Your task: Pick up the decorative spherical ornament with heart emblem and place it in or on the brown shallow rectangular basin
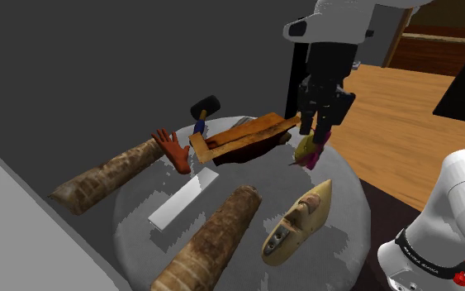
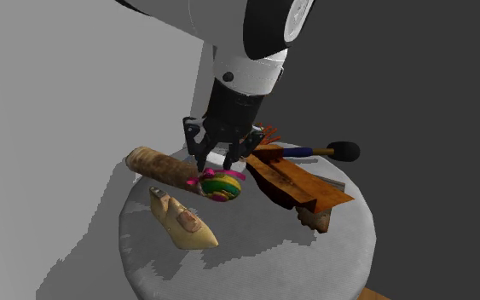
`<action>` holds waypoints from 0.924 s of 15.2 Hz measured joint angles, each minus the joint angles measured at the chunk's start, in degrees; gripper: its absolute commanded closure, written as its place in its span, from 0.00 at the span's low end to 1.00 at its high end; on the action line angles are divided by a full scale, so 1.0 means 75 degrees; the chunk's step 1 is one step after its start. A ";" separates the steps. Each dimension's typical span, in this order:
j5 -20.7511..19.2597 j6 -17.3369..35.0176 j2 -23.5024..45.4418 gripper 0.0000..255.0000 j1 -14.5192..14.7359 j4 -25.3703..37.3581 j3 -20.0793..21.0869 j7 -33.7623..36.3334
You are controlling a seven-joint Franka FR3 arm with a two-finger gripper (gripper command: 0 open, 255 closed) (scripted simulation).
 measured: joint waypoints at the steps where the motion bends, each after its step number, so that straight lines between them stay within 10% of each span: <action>1: -0.0008 -0.0133 -0.0003 1.00 0.0001 0.0136 -0.0012 0.0037; 14: -0.0068 -0.1090 0.0661 1.00 0.0025 0.1770 -0.0166 0.0231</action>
